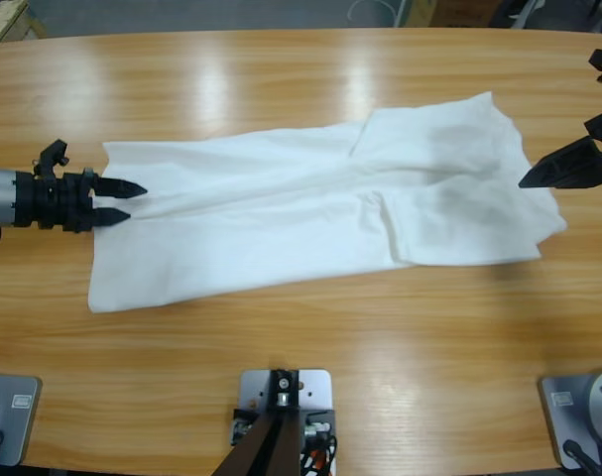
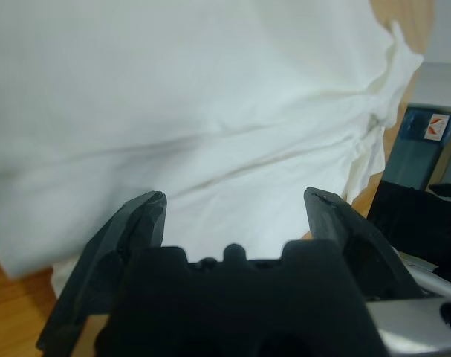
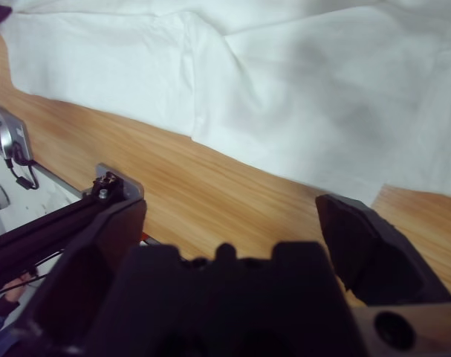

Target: Fold clothes

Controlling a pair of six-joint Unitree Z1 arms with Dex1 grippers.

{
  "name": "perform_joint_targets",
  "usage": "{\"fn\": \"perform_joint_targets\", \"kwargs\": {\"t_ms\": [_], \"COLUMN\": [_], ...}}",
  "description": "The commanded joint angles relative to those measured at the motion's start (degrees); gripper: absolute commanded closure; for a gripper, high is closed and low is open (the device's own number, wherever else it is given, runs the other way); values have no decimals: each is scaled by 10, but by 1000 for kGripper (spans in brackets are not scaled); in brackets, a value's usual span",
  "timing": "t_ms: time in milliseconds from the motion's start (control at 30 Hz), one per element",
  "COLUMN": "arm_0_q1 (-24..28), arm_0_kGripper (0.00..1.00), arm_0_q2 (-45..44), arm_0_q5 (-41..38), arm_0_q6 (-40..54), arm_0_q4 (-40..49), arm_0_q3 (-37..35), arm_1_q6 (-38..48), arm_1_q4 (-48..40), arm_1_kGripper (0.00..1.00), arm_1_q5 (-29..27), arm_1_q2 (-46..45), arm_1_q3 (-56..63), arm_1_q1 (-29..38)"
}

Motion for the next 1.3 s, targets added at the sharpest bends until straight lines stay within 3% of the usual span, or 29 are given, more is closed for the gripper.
{"fn": "perform_joint_targets", "kwargs": {"t_ms": [33,333,467,567,633,700,800,967,1300], "arm_0_q1": [-5,3,4,16,-2,-7,43,101,113], "arm_0_kGripper": [273,273,276,278,355,357,346,286,245], "arm_0_q2": [69,126,99,46,-66,-143,-172,-135,-41], "arm_0_q5": [9,-8,-16,-14,27,54,55,50,15], "arm_0_q6": [12,16,13,17,18,10,-19,-34,-71], "arm_0_q4": [-23,-93,-96,-95,-80,-70,-73,-73,-74], "arm_0_q3": [17,16,28,40,51,56,76,106,111], "arm_1_q6": [-5,-5,-5,-5,-5,-5,-5,-5,-5], "arm_1_q4": [-2,1,1,1,1,1,-1,0,2], "arm_1_kGripper": [78,78,78,78,78,78,78,78,78], "arm_1_q5": [9,9,9,9,8,8,8,9,10], "arm_1_q2": [0,-11,-10,-9,-11,-11,-9,-10,-16], "arm_1_q3": [14,13,13,12,12,12,13,13,13], "arm_1_q1": [-7,-7,-7,-7,-7,-7,-7,-7,-7]}}
